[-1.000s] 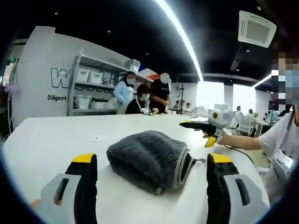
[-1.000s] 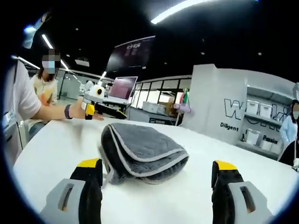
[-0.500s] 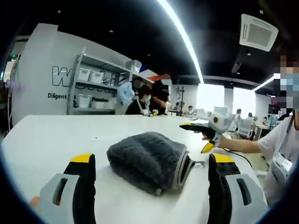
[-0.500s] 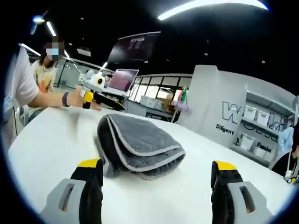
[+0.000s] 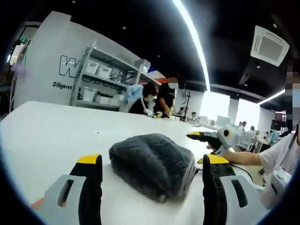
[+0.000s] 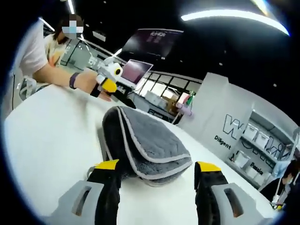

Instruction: Fold the towel on the table until its edges align and the towel forms a compact rectangular stack.

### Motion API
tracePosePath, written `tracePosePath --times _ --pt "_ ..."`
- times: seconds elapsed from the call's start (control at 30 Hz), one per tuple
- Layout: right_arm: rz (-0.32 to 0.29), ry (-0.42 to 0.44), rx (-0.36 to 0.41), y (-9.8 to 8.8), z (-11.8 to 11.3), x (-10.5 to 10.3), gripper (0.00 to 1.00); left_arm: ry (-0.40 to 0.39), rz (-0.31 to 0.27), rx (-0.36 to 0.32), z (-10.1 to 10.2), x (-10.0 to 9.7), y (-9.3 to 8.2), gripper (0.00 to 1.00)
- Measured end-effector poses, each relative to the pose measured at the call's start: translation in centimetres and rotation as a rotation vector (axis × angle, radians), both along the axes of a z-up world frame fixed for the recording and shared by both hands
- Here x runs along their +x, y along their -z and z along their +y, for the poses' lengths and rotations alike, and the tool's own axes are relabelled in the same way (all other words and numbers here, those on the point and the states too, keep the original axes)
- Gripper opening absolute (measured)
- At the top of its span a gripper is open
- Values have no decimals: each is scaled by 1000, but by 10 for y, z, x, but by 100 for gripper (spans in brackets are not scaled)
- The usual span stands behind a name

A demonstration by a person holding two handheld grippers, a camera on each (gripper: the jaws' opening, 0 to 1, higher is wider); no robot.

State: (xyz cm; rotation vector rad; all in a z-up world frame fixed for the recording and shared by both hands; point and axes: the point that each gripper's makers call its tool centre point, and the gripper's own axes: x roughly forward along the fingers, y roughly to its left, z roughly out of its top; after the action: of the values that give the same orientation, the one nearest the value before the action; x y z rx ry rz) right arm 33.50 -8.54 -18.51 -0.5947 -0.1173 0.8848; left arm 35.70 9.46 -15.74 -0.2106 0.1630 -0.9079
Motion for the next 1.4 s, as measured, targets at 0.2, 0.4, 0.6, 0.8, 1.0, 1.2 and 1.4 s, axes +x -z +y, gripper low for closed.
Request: tracePosePath --times 0.2,0.4,0.6,0.8,1.0,1.2,1.4 --pt "-18 -29 -11 0 13 -5 52 17 34 28 -9 16 7 66" --pt "-45 -56 -50 6 23 -10 42 35 51 53 -25 32 9 45" --pt "-43 -76 -56 8 36 -10 37 8 73 104 -32 45 12 32" --pt "-85 -99 -85 9 49 -12 29 -36 93 144 -25 57 15 29" --pt "-118 -77 -112 8 58 -5 20 -65 126 176 -21 65 22 23" --pt "-156 -50 -133 5 53 -4 7 -64 163 193 -20 65 29 13" --pt "-171 -57 -148 4 51 -6 2 -22 184 196 -18 63 25 4"
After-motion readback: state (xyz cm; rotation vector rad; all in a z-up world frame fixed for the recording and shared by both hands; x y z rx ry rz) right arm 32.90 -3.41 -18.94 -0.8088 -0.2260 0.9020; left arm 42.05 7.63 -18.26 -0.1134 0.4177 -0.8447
